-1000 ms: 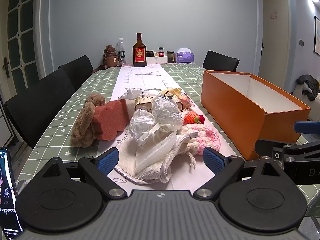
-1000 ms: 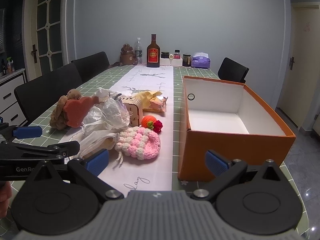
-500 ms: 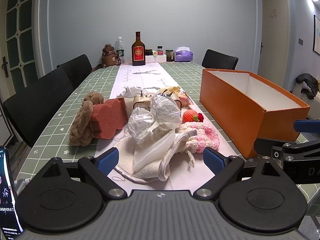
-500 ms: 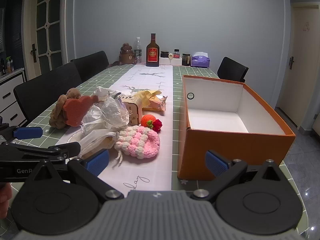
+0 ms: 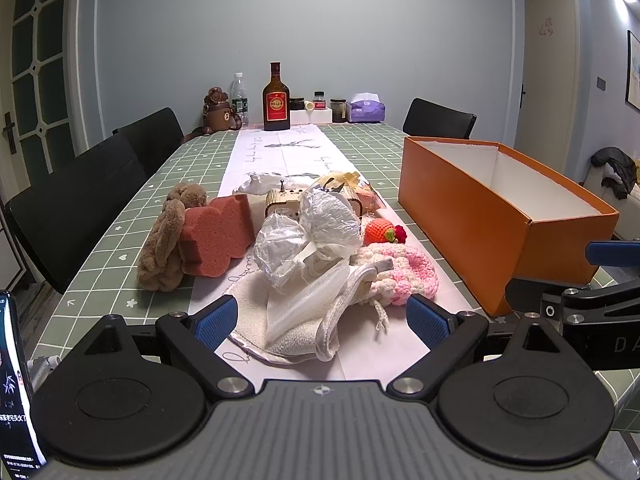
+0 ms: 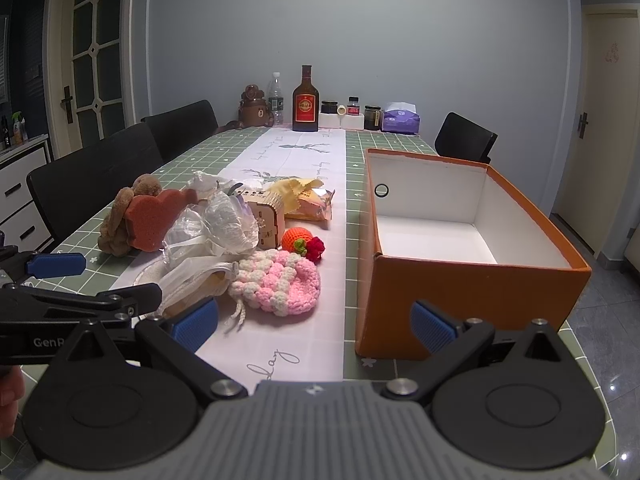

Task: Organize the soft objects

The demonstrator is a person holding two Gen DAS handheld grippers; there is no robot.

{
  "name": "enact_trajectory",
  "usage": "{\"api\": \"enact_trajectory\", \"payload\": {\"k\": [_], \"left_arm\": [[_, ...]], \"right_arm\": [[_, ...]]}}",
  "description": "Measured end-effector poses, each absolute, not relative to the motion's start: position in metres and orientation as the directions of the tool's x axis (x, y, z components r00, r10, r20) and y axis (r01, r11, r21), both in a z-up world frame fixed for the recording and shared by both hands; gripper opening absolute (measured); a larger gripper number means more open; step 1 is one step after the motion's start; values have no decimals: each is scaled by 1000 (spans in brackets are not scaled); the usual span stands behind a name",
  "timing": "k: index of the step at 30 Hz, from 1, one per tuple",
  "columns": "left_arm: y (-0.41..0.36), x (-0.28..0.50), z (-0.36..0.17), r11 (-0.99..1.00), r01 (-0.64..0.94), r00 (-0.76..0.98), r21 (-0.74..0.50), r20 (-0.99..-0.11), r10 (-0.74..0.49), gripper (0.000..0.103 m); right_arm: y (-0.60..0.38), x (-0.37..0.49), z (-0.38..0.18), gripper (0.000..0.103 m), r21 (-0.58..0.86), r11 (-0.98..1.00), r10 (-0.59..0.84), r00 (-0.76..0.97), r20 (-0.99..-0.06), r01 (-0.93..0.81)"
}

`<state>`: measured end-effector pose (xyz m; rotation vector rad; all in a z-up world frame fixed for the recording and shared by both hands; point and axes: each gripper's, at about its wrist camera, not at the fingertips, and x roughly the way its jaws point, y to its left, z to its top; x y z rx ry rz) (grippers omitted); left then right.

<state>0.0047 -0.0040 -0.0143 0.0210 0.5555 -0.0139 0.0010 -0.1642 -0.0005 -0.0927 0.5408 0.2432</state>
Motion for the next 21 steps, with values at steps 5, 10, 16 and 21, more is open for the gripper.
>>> {"api": "enact_trajectory", "payload": {"k": [5,10,16,21], "left_arm": [[-4,5,-14,1000,19,849,17,-528,-8,103],[-6,4,-15,1000,23,848,17,-529,-11,103],[-7,5,-15,1000,25,846,17,-533,-12,103],[-7,6,-16,1000,25,844,17,-536,-12,103]], "right_arm": [[-163,1,-2,100,-27,968,199,828,-525,-250],[-163,2,-2,100,-27,968,197,826,-529,-249],[-163,1,-2,100,-28,969,195,824,-531,-247],[-165,2,-3,100,-24,969,194,822,-535,-244]]}}
